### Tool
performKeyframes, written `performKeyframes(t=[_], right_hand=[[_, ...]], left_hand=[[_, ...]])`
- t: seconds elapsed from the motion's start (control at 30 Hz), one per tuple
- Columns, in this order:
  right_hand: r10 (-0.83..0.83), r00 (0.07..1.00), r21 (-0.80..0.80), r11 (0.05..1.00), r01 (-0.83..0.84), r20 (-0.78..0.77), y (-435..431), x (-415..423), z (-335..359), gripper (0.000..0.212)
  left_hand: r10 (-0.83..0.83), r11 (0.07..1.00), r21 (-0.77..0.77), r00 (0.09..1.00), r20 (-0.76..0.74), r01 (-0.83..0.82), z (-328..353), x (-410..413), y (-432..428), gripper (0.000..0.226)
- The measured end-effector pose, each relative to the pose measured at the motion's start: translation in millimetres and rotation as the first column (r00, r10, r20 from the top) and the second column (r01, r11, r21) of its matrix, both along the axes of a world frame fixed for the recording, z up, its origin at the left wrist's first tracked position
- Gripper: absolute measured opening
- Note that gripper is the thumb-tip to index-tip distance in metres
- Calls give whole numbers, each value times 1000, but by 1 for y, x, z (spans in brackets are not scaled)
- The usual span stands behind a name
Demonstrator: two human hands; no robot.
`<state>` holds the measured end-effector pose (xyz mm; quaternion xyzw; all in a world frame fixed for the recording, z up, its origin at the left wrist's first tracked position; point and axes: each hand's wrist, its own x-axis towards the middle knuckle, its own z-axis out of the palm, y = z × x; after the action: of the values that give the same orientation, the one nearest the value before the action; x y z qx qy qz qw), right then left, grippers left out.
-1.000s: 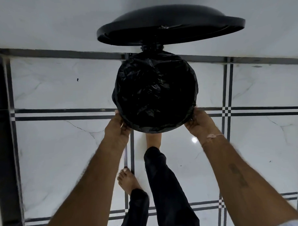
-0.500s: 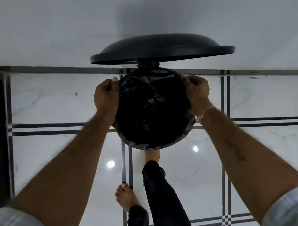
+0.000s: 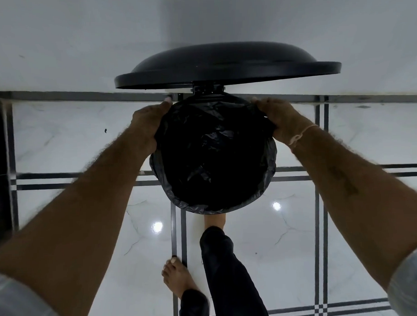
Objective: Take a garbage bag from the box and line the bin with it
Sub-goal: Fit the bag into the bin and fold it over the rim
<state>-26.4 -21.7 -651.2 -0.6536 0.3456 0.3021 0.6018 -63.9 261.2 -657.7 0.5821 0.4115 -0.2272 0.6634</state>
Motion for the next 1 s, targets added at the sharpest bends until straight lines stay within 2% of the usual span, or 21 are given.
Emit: performKeyframes(t=[0.07,0.13,0.2,0.27,0.3,0.33,0.37,0.4,0.43,0.47,0.5,0.53,0.57,0.6,0.63,0.7,0.73,0.8,0.83,0.93,1.0], right_hand=[[55,989,-14,998,-54,139,-4,-7,-5,27],[119,965,39,991,-132,234,-5,-16,-4,35],[194,938,38,976,-213,286,-5,-20,-3,33],[222,940,13,972,-234,260,-4,-18,-6,24],[224,947,-45,975,-220,231,-1,-17,-6,23],[265,936,-185,957,-225,231,2,-17,-8,23],[354,899,-421,879,-225,259,5,-20,-6,25],[462,839,-649,739,-183,288,10,-30,-3,25],[580,742,-790,603,-114,336,18,-41,8,23],[691,605,-836,543,-75,395,28,-57,16,18],[767,463,-827,549,-119,443,38,-69,24,13],[809,352,-791,563,-239,470,49,-76,28,12],[831,309,-729,556,-399,464,58,-78,26,14],[845,327,-650,534,-541,423,66,-73,20,16],[849,382,-578,528,-622,365,71,-62,14,19],[835,504,-522,538,-662,221,74,-30,-3,29],[839,528,-509,514,-690,132,72,-19,-8,33],[877,480,-479,412,-775,-21,67,-17,-16,41],[893,447,-489,368,-791,-50,65,-22,-17,42],[898,436,-589,385,-710,60,62,-39,-12,43],[923,380,-631,333,-700,65,57,-33,-11,54]], left_hand=[[-19,994,105,996,91,9,-4,-4,-3,25],[-37,984,180,991,127,14,-5,-6,-6,28],[-68,973,228,990,125,39,-6,-6,-7,36],[-118,957,277,987,110,83,-7,-5,-8,47],[-140,949,298,984,107,103,-9,-5,-9,49],[-159,941,319,982,105,118,-10,-5,-10,49],[-167,934,335,981,101,124,-10,-5,-11,49],[-165,931,343,982,93,124,-12,-7,-12,48],[-146,934,342,985,93,106,-10,-5,-13,47],[-134,935,343,987,92,95,-11,-6,-13,46],[-126,934,347,987,98,85,-12,-6,-14,45],[-116,933,353,987,109,71,-13,-6,-14,44],[-109,934,352,987,121,60,-15,-6,-14,43],[-106,935,351,986,129,54,-16,-6,-15,42],[-103,937,346,985,136,50,-16,-7,-16,43],[-90,940,339,985,147,35,-18,-9,-15,47],[-84,940,339,985,148,29,-20,-9,-14,49],[-83,939,342,987,138,31,-20,-10,-13,54],[-83,940,339,988,132,34,-20,-10,-13,59],[-81,942,335,988,134,31,-22,-9,-11,64],[-84,935,353,988,128,34,-22,-9,-13,55]])
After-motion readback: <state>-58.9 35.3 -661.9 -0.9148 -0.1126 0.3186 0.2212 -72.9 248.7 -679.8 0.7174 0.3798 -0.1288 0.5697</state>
